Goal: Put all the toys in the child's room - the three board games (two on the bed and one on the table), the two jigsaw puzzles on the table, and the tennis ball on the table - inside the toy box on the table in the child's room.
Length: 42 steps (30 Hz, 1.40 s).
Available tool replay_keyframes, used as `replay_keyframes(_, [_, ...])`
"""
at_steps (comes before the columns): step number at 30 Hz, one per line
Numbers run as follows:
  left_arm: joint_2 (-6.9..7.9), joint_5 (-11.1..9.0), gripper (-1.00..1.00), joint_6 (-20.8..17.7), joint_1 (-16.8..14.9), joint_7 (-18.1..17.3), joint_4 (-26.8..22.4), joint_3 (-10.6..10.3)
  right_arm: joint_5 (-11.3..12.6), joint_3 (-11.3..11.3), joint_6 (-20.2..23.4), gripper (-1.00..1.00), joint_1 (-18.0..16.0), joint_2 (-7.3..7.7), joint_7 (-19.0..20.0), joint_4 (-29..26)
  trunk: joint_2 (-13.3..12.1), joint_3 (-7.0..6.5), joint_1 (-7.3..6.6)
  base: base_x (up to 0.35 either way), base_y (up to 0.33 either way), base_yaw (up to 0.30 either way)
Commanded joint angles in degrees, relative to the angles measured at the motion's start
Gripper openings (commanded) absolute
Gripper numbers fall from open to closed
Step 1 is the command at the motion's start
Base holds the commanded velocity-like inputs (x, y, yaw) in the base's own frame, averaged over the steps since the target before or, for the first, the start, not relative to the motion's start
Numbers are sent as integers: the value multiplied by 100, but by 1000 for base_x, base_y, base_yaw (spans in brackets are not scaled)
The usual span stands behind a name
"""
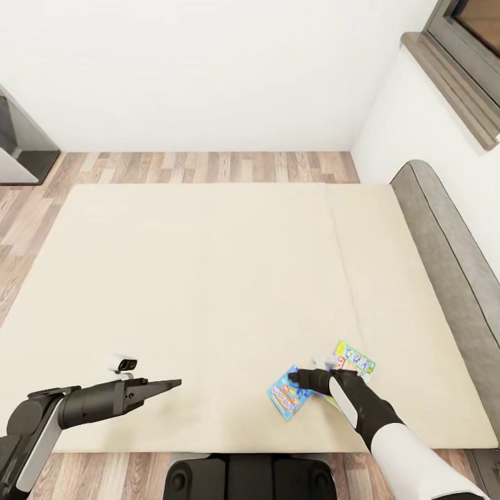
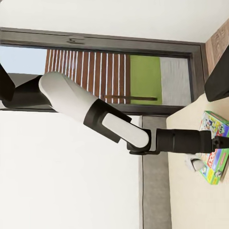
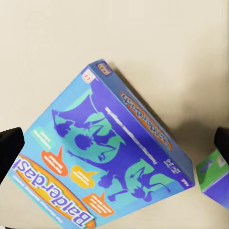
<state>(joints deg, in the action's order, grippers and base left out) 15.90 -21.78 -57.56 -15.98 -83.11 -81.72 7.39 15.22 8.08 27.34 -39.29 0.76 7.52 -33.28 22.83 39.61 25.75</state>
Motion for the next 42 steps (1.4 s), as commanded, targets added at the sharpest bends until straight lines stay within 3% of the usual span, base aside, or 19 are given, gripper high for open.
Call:
replay_keyframes(1, [3,-7,100,-58,-2,-13,-2,-1,25,27,12,100,-2,9,-5,-8,9,7,3,0,0,0])
replay_keyframes(23, [1,-4,100,-61,-2,-12,-2,-1,24,28,23,100,0,-9,30,-6,9,11,3,0,0,0])
replay_keyframes(42, [2,-5,100,-62,-2,-13,-2,0,25,19,27,100,0,1,30,-3,9,172,3,0,0,0])
